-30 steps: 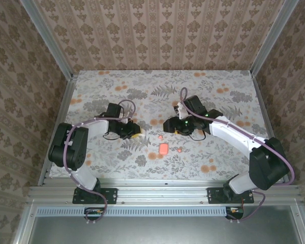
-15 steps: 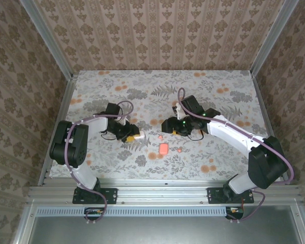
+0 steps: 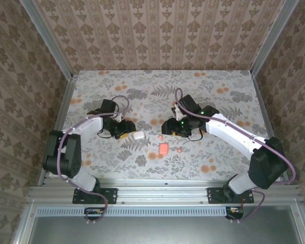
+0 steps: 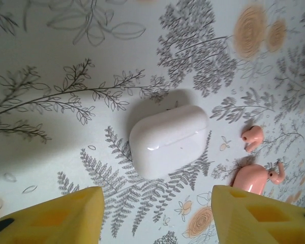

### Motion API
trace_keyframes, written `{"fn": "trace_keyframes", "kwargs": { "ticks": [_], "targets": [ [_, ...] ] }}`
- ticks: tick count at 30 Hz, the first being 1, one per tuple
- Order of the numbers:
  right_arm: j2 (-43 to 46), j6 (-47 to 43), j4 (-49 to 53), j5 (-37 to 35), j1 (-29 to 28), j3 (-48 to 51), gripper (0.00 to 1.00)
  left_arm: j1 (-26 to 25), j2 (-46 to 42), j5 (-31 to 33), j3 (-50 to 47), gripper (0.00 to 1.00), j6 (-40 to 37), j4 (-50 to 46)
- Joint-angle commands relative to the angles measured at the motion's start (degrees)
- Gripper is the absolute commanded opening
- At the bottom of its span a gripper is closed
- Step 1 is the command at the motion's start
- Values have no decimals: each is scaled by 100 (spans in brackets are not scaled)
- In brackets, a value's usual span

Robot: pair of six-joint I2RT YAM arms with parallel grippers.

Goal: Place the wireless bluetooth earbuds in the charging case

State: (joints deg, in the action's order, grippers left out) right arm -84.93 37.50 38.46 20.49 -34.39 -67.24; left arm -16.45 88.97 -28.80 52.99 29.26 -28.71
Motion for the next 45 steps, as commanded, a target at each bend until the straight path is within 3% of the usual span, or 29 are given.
{"fn": "trace_keyframes", "kwargs": {
  "ticks": [1, 6, 16, 45],
  "targets": [
    [-64, 151, 673, -296, -106, -245, 58, -21, -568, 532, 6, 60, -184, -246],
    [-254, 247, 1299, -680, -366, -548, 57, -107, -1239, 1041, -389, 63, -76, 27],
    [-820, 613, 1936, -1276, -913, -995, 55, -242, -1593, 1530, -804, 66, -217, 76],
    [-2654, 526, 1975, -1401, -1122, -1643, 59, -245, -1703, 1621, -1061, 68, -261, 128]
  ]
}}
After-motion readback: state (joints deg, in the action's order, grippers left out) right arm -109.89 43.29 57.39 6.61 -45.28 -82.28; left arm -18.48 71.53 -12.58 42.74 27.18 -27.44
